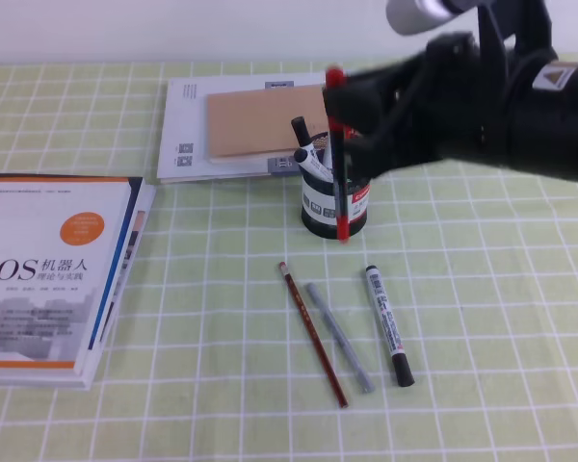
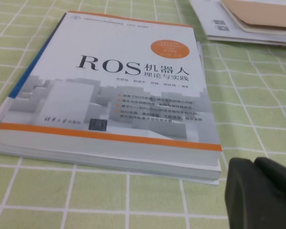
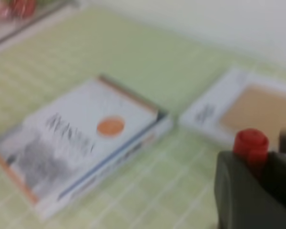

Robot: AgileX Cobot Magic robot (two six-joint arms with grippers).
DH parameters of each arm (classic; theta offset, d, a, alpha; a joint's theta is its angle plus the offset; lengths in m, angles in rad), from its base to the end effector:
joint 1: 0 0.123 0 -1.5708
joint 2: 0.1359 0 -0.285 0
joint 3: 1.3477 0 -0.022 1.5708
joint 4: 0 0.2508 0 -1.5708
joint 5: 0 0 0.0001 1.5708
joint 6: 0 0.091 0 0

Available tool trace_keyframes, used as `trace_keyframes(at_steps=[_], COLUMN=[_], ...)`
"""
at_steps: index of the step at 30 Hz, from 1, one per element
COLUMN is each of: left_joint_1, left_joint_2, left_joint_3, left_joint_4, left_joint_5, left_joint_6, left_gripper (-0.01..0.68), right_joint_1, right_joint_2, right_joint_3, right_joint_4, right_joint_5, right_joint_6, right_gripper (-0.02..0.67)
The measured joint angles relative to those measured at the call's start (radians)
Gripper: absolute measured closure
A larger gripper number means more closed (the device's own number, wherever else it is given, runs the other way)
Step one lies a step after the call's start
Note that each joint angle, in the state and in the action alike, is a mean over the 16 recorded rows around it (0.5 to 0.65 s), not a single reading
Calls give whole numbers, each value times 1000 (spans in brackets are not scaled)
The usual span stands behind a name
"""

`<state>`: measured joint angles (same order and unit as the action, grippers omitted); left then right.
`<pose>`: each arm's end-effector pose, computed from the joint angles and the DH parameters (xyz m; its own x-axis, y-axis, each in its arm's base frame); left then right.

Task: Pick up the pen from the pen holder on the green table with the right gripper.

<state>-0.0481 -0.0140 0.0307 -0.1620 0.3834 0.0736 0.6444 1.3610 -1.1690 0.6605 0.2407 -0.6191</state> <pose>0.0519 -0.0080 0.1696 -0.3103 -0.0618 -0.9486 0.0818 0.9924 -0.0914 0.2452 0.2010 0.3765 -0.2526 -0.1560 -0.9549 -0.6995 0.7114 0.0688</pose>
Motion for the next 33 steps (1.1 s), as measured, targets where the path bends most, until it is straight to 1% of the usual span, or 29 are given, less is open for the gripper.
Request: trace_keyframes(at_steps=[8, 11, 14, 21, 33], left_joint_1=[0, 0, 0, 0, 0], left_joint_2=[0, 0, 0, 0, 0], left_joint_3=[0, 0, 0, 0, 0], left_joint_4=[0, 0, 0, 0, 0], left_joint_5=[0, 0, 0, 0, 0], left_joint_6=[0, 0, 0, 0, 0], left_gripper=[680, 680, 680, 680, 680], right_joint_1=[-50, -58, -60, -66, -93], right_joint_2=[38, 83, 142, 296, 486], right_joint_3=[-37, -65, -99, -177, -238], right_joint_4=[-195, -262, -312, -350, -336], right_joint_5=[367, 473, 554, 645, 607], right_joint_6=[340, 440, 510, 567, 572], right_gripper=[599, 599, 599, 599, 599])
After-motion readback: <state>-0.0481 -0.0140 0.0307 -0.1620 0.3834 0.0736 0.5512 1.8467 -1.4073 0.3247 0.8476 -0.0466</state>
